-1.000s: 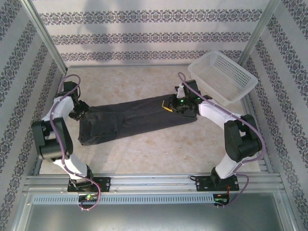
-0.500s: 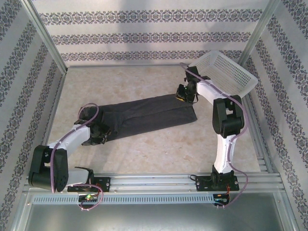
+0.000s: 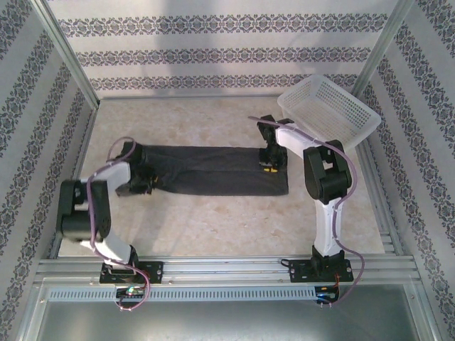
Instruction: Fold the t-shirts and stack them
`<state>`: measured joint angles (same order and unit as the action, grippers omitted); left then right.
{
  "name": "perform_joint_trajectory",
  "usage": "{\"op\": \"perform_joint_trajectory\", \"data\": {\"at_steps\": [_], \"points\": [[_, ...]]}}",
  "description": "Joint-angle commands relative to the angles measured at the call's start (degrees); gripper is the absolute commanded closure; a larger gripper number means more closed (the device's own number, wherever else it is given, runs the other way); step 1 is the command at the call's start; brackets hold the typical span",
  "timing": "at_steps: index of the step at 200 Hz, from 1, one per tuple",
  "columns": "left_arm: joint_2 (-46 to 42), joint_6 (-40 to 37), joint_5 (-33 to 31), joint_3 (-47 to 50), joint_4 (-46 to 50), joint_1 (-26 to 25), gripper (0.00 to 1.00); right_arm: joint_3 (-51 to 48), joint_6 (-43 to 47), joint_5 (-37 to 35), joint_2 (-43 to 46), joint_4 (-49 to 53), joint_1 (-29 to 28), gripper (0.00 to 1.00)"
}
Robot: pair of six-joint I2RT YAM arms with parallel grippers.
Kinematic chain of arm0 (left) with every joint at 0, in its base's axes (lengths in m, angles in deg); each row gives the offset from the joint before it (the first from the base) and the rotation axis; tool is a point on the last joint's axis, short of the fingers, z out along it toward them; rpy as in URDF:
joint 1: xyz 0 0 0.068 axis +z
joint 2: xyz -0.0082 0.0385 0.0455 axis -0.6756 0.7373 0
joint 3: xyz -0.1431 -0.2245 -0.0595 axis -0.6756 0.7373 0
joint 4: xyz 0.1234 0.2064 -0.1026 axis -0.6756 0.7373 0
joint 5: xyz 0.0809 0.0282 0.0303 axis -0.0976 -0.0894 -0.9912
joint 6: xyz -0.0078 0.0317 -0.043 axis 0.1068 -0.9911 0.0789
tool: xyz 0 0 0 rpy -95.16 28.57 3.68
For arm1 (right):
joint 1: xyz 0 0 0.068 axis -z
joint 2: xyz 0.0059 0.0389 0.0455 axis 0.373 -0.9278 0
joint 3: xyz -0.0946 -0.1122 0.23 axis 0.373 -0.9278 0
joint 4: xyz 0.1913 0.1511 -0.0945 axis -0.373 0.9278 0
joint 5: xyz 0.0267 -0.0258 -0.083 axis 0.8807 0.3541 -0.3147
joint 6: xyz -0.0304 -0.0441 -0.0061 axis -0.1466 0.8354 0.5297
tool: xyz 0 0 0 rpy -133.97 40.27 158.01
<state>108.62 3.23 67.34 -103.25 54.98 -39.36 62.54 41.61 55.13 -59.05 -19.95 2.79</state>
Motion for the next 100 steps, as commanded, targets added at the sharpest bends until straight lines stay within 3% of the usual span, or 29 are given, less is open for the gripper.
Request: {"op": "perform_joint_trajectory", "data": {"at_steps": [1,27,50,75,100], "points": [[13.57,-10.45,2.88,-13.31,-2.05,0.27,0.67,-8.81,-3.25,-4.46,4.71,5.2,-2.68,0.83],[26.99,-12.89,7.19,-31.66,-1.64,-2.71,0.67,-22.74,-11.12,-0.72,13.91,0.22,-6.28,0.82],[37.38,-11.0,10.99,-45.3,-3.93,-6.37,0.67,-33.47,-21.46,10.99,20.73,-7.34,-10.83,0.82],[46.64,-10.09,12.65,-60.14,-1.37,-10.93,0.67,-38.72,-33.88,21.74,21.85,-17.57,-17.78,0.8],[51.66,-7.94,14.2,-68.02,-4.6,-12.99,0.63,-38.94,-40.4,23.93,21.17,-27.71,-21.29,0.75]]}}
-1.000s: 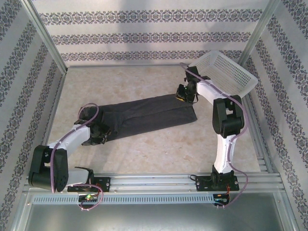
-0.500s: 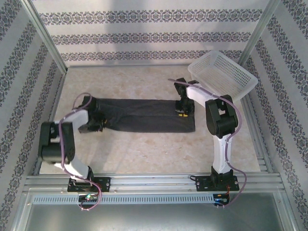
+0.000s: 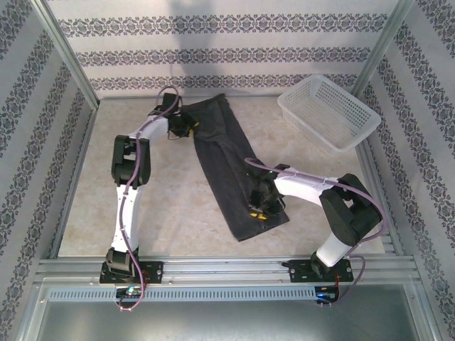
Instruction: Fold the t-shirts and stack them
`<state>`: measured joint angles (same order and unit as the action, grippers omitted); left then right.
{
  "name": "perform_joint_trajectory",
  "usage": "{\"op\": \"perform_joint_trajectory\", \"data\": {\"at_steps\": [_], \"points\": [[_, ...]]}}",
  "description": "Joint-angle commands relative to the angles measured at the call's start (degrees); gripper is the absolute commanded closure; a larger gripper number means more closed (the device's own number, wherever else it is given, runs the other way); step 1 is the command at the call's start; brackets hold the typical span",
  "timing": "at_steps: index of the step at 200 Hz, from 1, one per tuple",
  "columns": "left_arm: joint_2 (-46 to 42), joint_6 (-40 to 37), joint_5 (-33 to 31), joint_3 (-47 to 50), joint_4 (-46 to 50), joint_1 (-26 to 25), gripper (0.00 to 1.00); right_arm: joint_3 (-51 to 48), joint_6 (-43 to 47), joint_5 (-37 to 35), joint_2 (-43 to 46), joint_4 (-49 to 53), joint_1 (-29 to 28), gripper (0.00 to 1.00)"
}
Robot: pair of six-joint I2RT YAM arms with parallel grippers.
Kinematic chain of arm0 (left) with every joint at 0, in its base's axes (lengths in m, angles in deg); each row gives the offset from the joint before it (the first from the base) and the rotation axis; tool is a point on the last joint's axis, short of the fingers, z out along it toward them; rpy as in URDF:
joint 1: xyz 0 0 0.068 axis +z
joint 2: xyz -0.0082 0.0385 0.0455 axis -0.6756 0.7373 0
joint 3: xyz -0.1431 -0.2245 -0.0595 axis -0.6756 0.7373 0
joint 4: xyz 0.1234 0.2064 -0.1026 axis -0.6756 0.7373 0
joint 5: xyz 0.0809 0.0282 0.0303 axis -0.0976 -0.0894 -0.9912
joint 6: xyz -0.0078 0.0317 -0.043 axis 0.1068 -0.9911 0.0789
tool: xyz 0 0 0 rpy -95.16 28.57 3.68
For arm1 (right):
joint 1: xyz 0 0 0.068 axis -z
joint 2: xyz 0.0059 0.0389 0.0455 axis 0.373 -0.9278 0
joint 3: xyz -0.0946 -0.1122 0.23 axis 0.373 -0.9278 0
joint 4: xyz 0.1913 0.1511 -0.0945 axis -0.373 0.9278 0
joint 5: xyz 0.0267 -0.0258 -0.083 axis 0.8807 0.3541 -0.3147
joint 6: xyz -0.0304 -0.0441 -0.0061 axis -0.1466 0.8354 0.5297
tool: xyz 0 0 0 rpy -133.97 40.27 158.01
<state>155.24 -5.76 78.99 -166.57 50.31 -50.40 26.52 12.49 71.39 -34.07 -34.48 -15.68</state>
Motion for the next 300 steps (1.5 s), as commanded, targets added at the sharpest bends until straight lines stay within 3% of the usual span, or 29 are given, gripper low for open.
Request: {"op": "perform_joint_trajectory", "data": {"at_steps": [1,25,54,70,88,128,179,234,300], "points": [[5.2,1.1,2.68,-4.84,-0.15,-1.95,0.63,-2.84,-11.33,7.73,-3.93,-13.38,-2.83,0.75],[6.32,-0.01,5.38,-10.14,0.0,-2.03,0.62,-0.39,-10.78,6.98,-2.91,-13.19,-2.02,0.71],[-1.97,-9.92,0.5,-11.77,12.94,-2.23,0.6,-2.73,-8.01,3.43,5.64,-12.18,-0.14,0.61],[-12.05,-11.55,-4.15,-0.89,12.97,-2.54,0.58,-4.73,-5.0,2.03,11.59,-11.0,1.66,0.57],[-23.01,-9.13,-4.56,16.12,7.18,-2.64,0.57,-6.54,-0.81,1.22,17.8,-7.28,4.53,0.54],[-39.03,-5.4,3.93,41.58,7.31,-6.16,0.56,-11.13,8.68,1.34,25.62,4.52,12.19,0.53],[-55.78,-3.69,12.25,65.08,11.1,-17.57,0.56,-16.06,15.09,0.14,25.82,9.3,10.3,0.53],[-60.28,3.17,14.79,75.1,7.11,-31.65,0.49,-16.46,14.03,-0.32,21.7,2.07,7.11,0.56],[-50.27,11.3,11.77,70.5,-6.31,-39.13,0.53,-14.8,13.19,0.86,16.87,-2.6,6.23,0.67]]}}
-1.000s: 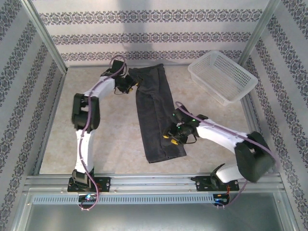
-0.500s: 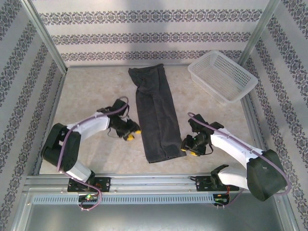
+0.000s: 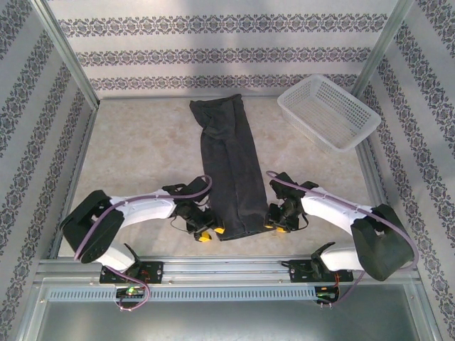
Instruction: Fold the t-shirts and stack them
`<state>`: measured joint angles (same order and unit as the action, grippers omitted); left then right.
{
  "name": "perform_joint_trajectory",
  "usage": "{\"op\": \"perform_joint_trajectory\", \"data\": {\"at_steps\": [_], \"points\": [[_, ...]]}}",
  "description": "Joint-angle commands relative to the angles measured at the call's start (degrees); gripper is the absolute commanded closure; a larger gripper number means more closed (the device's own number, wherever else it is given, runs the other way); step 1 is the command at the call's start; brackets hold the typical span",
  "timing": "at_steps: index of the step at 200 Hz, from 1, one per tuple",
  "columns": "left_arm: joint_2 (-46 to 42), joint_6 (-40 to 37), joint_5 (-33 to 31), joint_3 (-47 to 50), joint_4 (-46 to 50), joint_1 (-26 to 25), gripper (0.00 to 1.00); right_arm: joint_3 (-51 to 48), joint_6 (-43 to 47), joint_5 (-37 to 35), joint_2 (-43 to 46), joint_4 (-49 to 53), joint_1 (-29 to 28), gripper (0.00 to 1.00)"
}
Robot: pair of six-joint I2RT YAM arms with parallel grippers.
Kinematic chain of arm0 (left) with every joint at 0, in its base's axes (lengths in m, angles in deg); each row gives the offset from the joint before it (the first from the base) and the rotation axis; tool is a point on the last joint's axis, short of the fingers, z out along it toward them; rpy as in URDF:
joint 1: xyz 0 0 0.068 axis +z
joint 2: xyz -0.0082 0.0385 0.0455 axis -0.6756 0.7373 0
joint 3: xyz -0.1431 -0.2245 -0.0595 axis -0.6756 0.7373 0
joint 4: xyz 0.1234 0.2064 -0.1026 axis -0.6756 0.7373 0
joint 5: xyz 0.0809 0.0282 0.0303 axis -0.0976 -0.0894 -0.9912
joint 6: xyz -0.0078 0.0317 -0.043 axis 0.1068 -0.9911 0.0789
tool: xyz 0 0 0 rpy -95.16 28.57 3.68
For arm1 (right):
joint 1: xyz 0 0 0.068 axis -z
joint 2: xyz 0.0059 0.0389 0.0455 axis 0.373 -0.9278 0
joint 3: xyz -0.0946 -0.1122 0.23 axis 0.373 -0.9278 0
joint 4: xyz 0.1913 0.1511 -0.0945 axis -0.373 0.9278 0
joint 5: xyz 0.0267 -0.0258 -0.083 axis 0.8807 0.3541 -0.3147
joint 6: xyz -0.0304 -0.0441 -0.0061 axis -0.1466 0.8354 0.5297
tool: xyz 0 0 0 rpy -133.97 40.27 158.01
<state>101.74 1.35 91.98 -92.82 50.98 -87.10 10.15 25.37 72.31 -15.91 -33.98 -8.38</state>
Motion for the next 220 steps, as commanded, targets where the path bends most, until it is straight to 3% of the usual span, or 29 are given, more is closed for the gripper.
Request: {"op": "perform_joint_trajectory", "data": {"at_steps": [1,29,56,67,113,162,191,220], "points": [[3.41,4.22,-1.17,-3.37,-7.06,-2.51,0.53,1.62,0.34,-0.06,-1.29,-3.1,-1.08,0.67],[7.47,4.31,-2.0,-4.77,-8.22,-3.56,0.66,1.2,0.21,0.37,-1.34,-2.88,-1.53,0.77],[5.82,2.03,-6.49,-3.9,-2.74,-3.56,0.91,0.01,-0.41,1.08,-0.1,-2.06,-2.44,0.97],[3.61,2.47,-7.24,-1.55,-2.55,-3.56,1.0,-0.33,-0.93,1.39,0.86,-1.09,-3.21,1.0],[-9.0,9.43,-3.99,12.27,-7.59,-3.57,1.0,0.04,-2.98,10.66,1.35,1.49,-6.33,1.0],[-17.6,17.76,-3.15,18.69,-15.79,-3.56,1.0,1.42,-7.4,18.31,0.92,0.37,-7.44,1.0],[-19.63,17.13,-7.02,15.97,-12.28,-3.38,1.0,4.36,-9.0,17.14,1.29,2.32,-7.48,1.0],[-25.46,12.72,-13.74,9.74,-0.97,-0.75,1.0,9.42,-10.35,13.42,2.46,6.2,-6.53,1.0]]}}
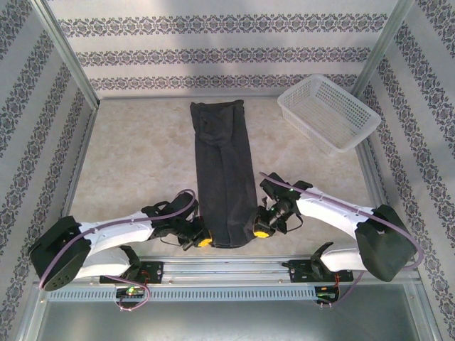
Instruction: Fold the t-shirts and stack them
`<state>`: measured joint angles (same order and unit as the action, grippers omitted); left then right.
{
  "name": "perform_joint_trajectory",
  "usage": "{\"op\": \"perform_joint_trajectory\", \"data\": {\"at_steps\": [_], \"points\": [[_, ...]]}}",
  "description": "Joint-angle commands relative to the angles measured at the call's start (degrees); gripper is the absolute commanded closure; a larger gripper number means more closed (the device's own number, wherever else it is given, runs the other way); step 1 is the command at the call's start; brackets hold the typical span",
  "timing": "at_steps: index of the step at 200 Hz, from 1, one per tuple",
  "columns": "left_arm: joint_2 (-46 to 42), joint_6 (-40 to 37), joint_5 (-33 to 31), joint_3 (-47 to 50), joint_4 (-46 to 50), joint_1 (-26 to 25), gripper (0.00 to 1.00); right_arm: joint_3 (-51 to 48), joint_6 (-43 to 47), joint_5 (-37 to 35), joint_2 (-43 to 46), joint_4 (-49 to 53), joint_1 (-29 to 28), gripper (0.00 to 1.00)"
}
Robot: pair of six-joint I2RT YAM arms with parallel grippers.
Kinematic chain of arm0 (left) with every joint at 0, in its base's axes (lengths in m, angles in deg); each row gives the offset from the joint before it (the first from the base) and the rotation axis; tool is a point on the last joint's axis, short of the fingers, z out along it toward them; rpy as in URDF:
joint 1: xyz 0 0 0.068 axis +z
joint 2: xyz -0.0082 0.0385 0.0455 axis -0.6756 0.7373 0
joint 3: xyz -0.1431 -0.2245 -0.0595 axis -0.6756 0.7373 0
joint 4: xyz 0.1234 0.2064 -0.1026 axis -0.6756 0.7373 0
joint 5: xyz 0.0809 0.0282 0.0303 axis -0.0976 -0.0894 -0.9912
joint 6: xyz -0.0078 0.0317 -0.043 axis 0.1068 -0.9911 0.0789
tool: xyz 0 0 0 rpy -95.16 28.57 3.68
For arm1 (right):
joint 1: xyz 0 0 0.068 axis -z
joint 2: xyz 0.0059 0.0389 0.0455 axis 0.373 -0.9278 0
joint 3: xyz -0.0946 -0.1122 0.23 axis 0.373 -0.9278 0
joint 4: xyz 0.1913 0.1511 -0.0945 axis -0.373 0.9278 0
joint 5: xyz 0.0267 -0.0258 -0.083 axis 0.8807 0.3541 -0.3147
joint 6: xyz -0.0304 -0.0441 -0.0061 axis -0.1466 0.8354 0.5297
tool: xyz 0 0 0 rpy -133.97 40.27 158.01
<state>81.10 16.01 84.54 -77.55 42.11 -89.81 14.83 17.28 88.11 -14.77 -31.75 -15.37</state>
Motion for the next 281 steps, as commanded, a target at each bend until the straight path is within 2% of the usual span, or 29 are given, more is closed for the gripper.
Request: {"op": "perform_joint_trajectory", "data": {"at_steps": [1,26,54,133,189,209,216,224,234,244,260,281], "points": [[-4.98,-2.01,-6.42,-5.69,8.12,2.09,1.0,4.96,-2.22,-2.53,1.34,4.07,0.59,1.0],[-7.07,-2.27,-8.9,-6.96,6.74,7.08,1.0,9.69,-2.6,-4.19,0.14,4.91,2.92,1.0],[-3.07,-2.86,-7.81,-9.19,-0.07,13.31,1.0,17.68,-1.0,-5.67,-4.88,5.14,5.79,1.0],[18.37,-10.59,-3.19,-25.85,-7.32,27.21,1.0,41.85,2.65,-6.99,-27.19,2.61,13.53,1.0],[37.02,-14.49,1.83,-39.04,-11.66,32.52,1.0,57.96,3.03,-9.84,-42.63,5.19,16.82,1.0],[42.29,-14.89,3.12,-43.33,-11.97,33.04,0.94,61.26,2.07,-11.44,-45.81,6.16,17.73,1.0],[43.43,-15.06,3.27,-44.29,-11.99,33.2,0.91,62.0,1.88,-12.05,-46.54,6.43,17.93,1.0],[44.32,-15.49,3.26,-45.0,-11.65,33.42,0.81,62.7,1.4,-12.07,-47.32,6.26,18.23,1.0],[44.25,-16.16,2.49,-45.3,-10.55,33.97,0.7,63.19,1.27,-10.3,-48.14,4.57,18.63,0.77],[42.88,-17.45,1.05,-45.08,-8.59,34.41,0.62,64.06,1.72,-8.76,-48.7,3.54,19.01,0.64],[38.38,-20.2,-2.82,-44.19,-3.48,34.48,0.54,65.09,4.31,-7.03,-48.03,2.27,19.45,0.55],[29.85,-20.35,-7.61,-38.98,2.08,34.02,0.53,63.25,8.29,-8.13,-44.25,3.35,20.17,0.5]]}}
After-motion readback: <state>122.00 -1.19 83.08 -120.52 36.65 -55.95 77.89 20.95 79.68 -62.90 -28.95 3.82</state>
